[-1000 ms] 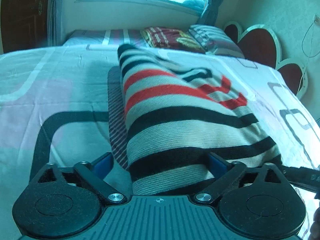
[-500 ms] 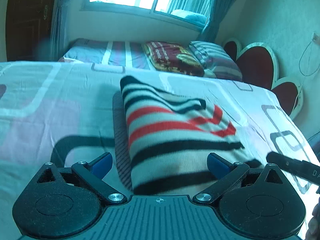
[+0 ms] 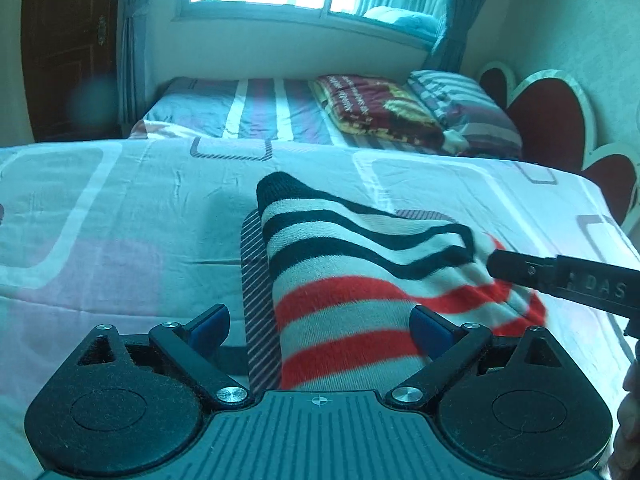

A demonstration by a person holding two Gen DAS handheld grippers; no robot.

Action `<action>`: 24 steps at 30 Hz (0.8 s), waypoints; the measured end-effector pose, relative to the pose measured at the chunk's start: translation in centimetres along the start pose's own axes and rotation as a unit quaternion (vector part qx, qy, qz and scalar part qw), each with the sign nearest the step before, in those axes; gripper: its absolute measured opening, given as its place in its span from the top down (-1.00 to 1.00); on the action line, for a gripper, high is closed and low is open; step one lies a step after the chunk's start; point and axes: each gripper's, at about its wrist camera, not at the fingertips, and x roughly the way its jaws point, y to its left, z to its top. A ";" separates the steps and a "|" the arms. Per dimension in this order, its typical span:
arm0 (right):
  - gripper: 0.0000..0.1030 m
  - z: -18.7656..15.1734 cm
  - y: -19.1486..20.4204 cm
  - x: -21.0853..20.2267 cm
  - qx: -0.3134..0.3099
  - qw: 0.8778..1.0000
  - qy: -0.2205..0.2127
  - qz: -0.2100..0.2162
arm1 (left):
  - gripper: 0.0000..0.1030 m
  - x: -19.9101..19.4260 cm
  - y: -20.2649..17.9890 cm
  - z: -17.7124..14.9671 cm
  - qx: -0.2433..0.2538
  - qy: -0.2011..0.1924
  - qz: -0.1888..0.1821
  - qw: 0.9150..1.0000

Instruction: Fold small clothes

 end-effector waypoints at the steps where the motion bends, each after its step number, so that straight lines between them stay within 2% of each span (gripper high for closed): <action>1: 0.41 0.0 0.0 0.9 -0.008 1.000 0.004 -0.005 | -0.88 0.7 0.0 0.0 -0.001 0.003 0.003 1.000; 4: 0.49 -0.9 -0.5 3.0 -0.040 0.999 0.011 -0.032 | -0.88 2.4 0.3 -0.3 -0.011 0.012 0.006 1.000; 6: 0.49 -1.9 -1.5 3.8 -0.038 0.999 -0.007 -0.038 | -0.88 3.4 0.6 -0.8 -0.017 0.017 -0.001 1.000; 9: 0.48 -2.9 -2.9 3.6 -0.012 0.999 -0.037 -0.024 | -0.89 4.4 1.3 -1.3 -0.045 0.020 -0.018 0.999; 11: 0.48 -3.0 -3.4 3.5 0.004 0.999 -0.040 -0.016 | -0.91 4.8 1.6 -1.2 -0.055 0.023 -0.023 0.998; 14: 0.46 -2.2 -3.2 3.4 0.002 1.000 -0.027 -0.012 | -0.91 4.5 1.2 -0.6 -0.042 0.015 -0.012 0.999; 18: 0.34 -1.0 -2.5 3.0 0.005 0.999 -0.037 -0.006 | -0.91 4.9 1.5 0.7 -0.072 0.010 -0.007 0.997; 23: 0.38 -0.7 -1.6 5.0 -0.043 0.998 -0.027 -0.037 | -0.91 7.0 1.8 2.0 -0.065 0.011 0.014 0.998; 24: 0.38 -0.9 -1.9 5.3 -0.035 0.998 -0.030 -0.039 | -0.91 7.4 1.9 2.1 -0.061 0.013 0.021 0.998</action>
